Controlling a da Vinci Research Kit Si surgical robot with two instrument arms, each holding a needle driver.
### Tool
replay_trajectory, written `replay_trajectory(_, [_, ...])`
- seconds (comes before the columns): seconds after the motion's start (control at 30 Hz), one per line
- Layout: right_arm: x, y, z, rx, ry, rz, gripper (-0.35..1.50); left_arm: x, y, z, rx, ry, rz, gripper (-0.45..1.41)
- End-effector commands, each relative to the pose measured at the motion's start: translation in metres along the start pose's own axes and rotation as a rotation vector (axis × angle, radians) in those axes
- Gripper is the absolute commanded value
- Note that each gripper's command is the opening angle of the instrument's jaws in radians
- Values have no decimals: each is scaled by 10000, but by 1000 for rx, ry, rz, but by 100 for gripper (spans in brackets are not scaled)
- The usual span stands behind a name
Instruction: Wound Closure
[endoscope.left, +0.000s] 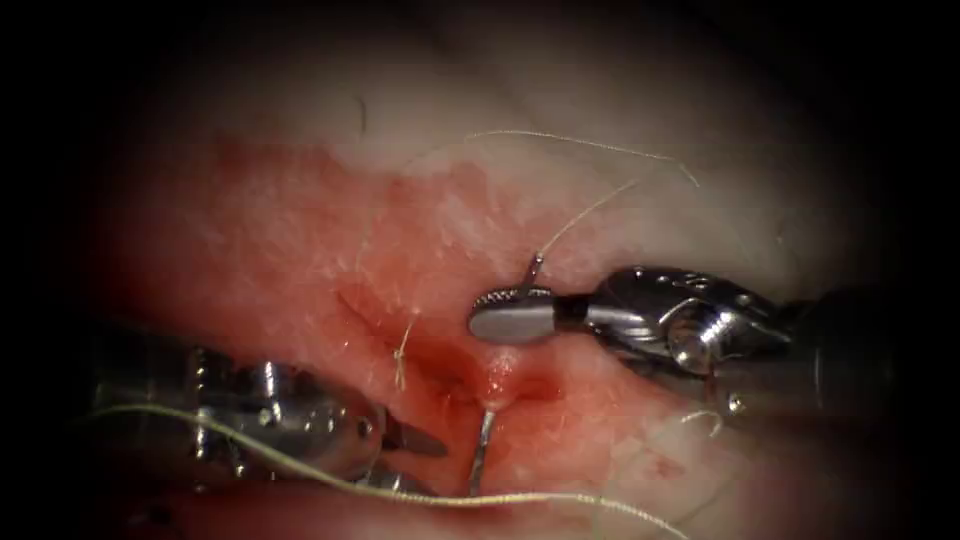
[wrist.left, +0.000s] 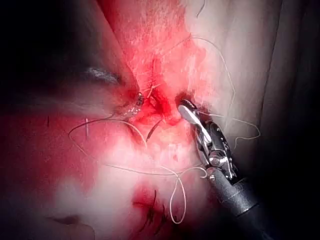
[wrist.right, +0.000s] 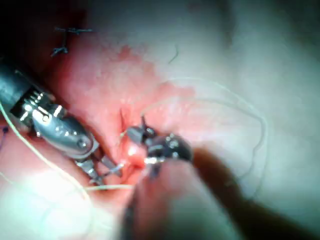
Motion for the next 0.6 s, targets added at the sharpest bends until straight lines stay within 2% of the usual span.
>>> replay_trajectory(0.03, [3,15,8,19,8,25,-35,7,1,7,12,45,73,42])
replay_trajectory(0.1, [1,17,8,32,8,45,-35,12,0,7,22,66,104,43])
replay_trajectory(0.23, [-10,20,12,73,-13,159,-35,29,-1,-5,87,172,223,52])
replay_trajectory(0.27, [-11,20,12,102,-16,196,-35,34,-5,-17,142,224,298,53])
replay_trajectory(0.37, [-11,20,13,114,-18,218,-35,38,-8,-22,177,260,342,53])
replay_trajectory(0.4, [-10,21,13,118,-15,236,-35,39,-12,-25,210,312,382,53])
replay_trajectory(0.6, [-9,22,12,145,-1,264,-35,39,-18,-26,238,314,411,53])
